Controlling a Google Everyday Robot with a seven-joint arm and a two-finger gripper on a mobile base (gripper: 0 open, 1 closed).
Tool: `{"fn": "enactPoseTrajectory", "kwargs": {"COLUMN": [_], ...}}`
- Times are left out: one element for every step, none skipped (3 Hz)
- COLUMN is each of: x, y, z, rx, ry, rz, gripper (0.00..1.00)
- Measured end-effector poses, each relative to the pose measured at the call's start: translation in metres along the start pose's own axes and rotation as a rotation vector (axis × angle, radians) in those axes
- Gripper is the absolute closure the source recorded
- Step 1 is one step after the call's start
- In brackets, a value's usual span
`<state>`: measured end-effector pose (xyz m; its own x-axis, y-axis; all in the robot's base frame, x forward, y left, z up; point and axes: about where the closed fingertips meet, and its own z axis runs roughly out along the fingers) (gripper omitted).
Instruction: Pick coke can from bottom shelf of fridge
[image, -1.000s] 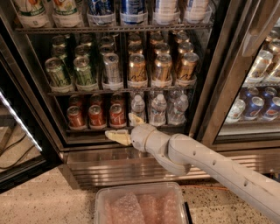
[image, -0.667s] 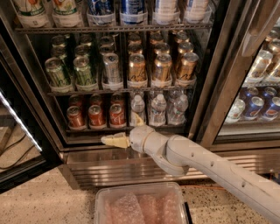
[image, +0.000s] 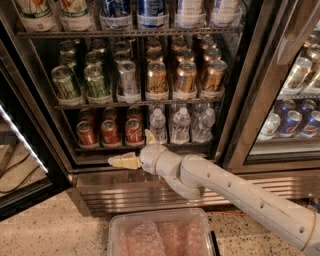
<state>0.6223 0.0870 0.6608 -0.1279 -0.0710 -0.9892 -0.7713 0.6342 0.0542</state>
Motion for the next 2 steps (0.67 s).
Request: {"fn": "enactPoseTrajectory", "kwargs": {"x": [0.002, 0.010], "y": [0.005, -0.001], "z": [0.015, 0.032], "rx": [-0.016, -0.018], "ry": [-0.010, -0.003], "rz": [0.011, -0.001], "gripper": [0.07, 0.08]}}
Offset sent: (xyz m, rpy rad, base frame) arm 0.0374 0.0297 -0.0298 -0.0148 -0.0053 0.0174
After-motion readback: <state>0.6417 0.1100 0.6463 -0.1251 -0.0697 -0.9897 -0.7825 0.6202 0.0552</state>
